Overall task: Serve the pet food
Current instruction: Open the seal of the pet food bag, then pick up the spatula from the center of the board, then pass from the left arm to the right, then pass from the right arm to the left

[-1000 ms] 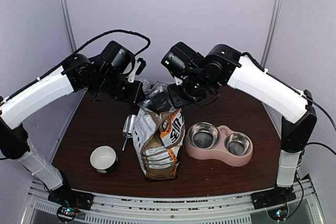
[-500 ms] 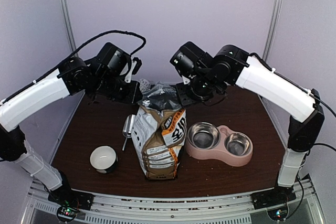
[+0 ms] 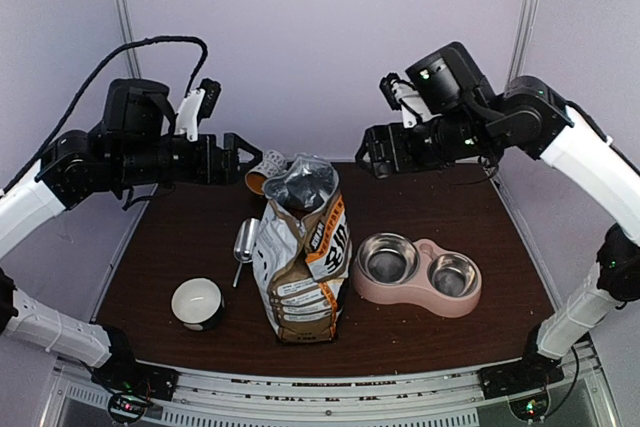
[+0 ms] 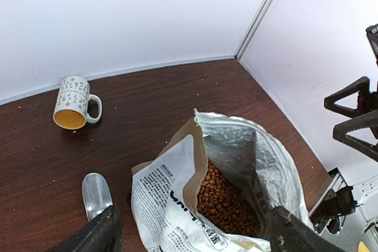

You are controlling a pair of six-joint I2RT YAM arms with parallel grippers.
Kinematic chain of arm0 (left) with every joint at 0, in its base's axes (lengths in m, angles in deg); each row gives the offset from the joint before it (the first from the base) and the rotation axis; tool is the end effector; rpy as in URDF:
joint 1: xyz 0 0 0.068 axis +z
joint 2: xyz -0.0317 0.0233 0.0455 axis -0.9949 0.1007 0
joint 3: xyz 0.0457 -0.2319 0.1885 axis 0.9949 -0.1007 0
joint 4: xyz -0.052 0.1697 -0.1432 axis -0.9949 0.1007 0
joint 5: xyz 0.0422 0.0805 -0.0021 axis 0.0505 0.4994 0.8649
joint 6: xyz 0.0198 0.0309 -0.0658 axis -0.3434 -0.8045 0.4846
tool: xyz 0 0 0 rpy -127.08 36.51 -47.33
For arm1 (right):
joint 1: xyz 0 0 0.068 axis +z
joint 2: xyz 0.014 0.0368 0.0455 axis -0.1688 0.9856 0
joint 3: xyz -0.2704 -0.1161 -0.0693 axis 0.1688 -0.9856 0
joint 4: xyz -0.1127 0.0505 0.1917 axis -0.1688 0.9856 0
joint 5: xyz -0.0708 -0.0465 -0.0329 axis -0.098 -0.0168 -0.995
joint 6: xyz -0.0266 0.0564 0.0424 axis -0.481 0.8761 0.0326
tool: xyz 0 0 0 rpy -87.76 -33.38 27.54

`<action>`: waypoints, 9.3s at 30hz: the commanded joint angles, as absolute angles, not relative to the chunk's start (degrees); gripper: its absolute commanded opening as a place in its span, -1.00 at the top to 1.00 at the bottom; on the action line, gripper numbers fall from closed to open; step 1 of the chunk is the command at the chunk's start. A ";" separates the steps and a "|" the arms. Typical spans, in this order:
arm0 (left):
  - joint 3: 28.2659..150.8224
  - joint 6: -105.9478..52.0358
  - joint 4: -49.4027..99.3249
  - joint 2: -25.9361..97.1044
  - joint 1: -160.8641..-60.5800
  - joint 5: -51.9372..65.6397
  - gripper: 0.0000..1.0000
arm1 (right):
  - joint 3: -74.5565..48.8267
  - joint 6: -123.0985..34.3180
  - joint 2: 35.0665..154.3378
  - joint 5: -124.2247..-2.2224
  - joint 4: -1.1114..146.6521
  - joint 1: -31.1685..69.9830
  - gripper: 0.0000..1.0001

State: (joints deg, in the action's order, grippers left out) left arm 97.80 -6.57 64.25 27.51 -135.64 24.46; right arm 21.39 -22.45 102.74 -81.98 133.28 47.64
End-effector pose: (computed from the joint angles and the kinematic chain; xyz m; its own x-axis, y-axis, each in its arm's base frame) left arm 0.1461 -0.1666 0.4351 -0.5754 -0.1165 -0.8095 0.4411 0.7893 -0.4271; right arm 0.1686 0.2406 0.4497 -0.6654 -0.1636 -0.7283 -0.4868 0.8348 0.2573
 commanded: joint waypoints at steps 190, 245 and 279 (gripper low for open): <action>104.38 -23.07 60.59 31.70 -140.20 -16.83 -0.76 | -17.89 -23.99 78.56 -18.18 108.60 49.15 1.00; 103.54 -25.87 62.99 35.15 -141.44 -19.07 0.92 | -15.69 -25.94 82.48 -13.37 108.30 49.87 1.00; 82.74 5.71 21.89 23.56 -133.81 -10.40 1.00 | -35.64 -6.91 66.73 -40.01 63.15 31.68 -0.76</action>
